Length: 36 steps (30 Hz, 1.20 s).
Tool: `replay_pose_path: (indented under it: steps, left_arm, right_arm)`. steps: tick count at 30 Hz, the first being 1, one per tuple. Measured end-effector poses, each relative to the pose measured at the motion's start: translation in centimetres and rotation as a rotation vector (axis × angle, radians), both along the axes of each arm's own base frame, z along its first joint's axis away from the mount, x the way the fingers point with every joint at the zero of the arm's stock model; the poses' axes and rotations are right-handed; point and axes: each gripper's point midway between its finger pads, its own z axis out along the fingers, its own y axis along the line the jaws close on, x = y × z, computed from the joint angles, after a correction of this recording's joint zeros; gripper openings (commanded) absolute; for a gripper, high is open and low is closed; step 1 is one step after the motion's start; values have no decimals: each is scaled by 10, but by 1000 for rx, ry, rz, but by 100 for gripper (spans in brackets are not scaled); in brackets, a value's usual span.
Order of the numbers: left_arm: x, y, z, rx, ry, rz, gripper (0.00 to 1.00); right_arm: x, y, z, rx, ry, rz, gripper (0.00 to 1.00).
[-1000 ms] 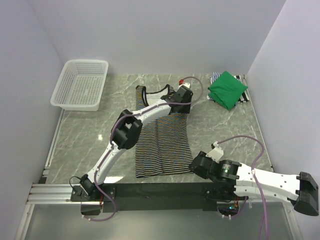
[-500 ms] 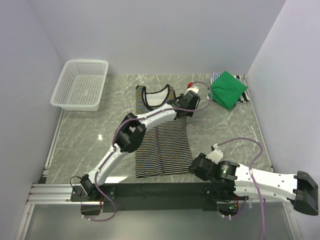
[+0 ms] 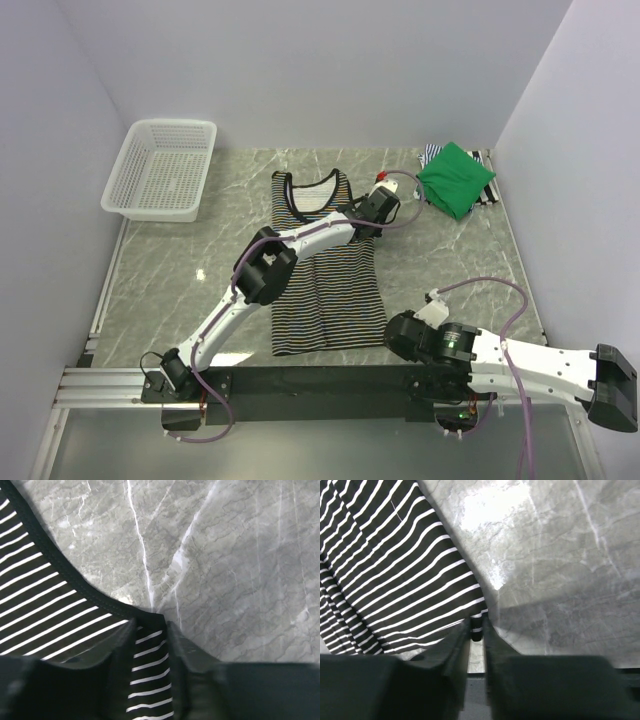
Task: Fold and stack the tank tops
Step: Fold the tank top
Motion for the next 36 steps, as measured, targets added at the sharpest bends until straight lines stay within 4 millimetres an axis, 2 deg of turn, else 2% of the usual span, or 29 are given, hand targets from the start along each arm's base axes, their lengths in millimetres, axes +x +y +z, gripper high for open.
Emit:
replay_pose_path:
  steps: [2,5,11,16,23,28,32,36]
  left_arm:
    - [0,0,0,-1,-2,4,25]
    - [2,-1,2,-11,-10,8,13]
    - [4,-2,2,-76,-16,34,1]
    - [2,10,15,-182,27,65,1]
    - [16,50,52,-418,65,127,1]
    - [24,69,72,-536,68,149,1]
    - [18,84,72,-577,81,167,1]
    - [12,107,67,-592,92,197,1]
  right_arm:
    - [0,-2,0,-5,1,-2,8]
    - [0,-5,0,-20,-2,-6,1]
    - [4,-7,9,-58,-17,-1,0]
    - [6,2,30,-117,-45,32,0]
    - [9,16,53,-220,-94,88,0]
    - [14,34,68,-302,-140,147,0]
    - [16,61,81,-344,-172,230,0]
    - [16,89,83,-377,-192,329,0]
